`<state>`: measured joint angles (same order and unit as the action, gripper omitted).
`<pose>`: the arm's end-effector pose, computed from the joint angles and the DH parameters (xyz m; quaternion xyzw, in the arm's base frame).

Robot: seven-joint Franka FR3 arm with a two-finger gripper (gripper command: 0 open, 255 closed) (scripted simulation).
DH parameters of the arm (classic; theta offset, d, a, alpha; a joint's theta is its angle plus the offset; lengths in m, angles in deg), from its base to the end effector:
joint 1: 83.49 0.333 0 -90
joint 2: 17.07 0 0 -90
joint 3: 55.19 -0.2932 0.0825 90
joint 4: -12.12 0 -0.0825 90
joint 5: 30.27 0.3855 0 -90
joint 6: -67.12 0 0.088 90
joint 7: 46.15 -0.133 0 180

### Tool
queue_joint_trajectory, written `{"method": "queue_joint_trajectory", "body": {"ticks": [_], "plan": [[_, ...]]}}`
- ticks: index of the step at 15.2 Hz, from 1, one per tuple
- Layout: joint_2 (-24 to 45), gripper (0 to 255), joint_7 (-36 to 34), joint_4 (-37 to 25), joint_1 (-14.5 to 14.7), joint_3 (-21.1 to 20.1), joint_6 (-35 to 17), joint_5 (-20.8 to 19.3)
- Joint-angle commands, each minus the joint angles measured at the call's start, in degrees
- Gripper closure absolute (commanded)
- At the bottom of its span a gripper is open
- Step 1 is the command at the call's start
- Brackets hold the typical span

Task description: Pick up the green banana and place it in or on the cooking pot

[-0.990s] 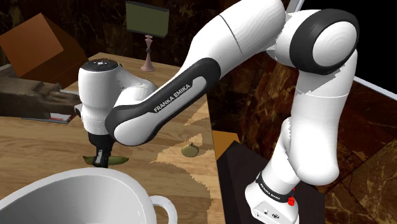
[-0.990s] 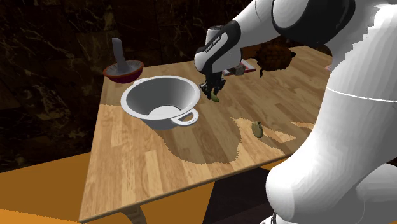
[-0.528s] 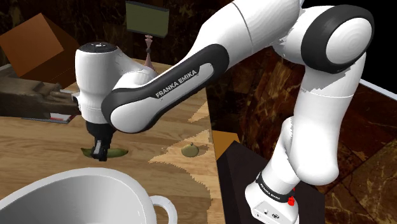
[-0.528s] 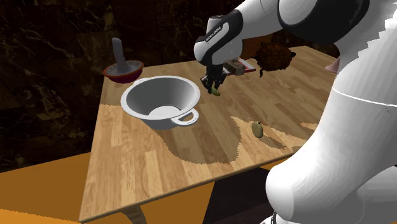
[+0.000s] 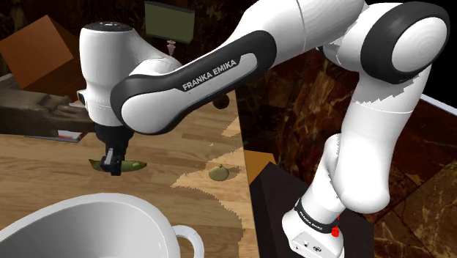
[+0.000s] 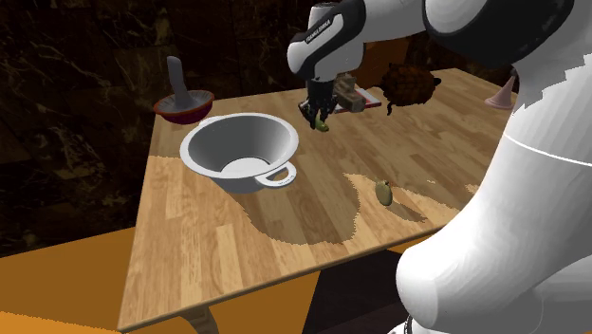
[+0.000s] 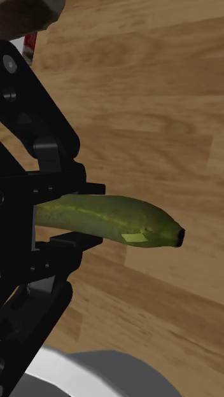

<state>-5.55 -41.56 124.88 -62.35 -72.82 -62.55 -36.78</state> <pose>0.4770 0.3716 0.3362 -0.9166 -0.3961 -0.0547 0.0006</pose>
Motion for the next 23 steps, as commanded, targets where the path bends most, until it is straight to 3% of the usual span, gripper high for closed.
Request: {"method": "queue_joint_trajectory", "body": {"ticks": [1, 18, 23], "plan": [[-0.57, 255, 0.30, -0.84, -0.09, -0.06, 1.40, 0.34], [-4.61, 255, 1.90, -8.96, -0.37, -0.45, 13.30, 2.37], [-5.67, 255, -4.70, -7.48, 3.17, -3.18, 13.14, 1.70]]}}
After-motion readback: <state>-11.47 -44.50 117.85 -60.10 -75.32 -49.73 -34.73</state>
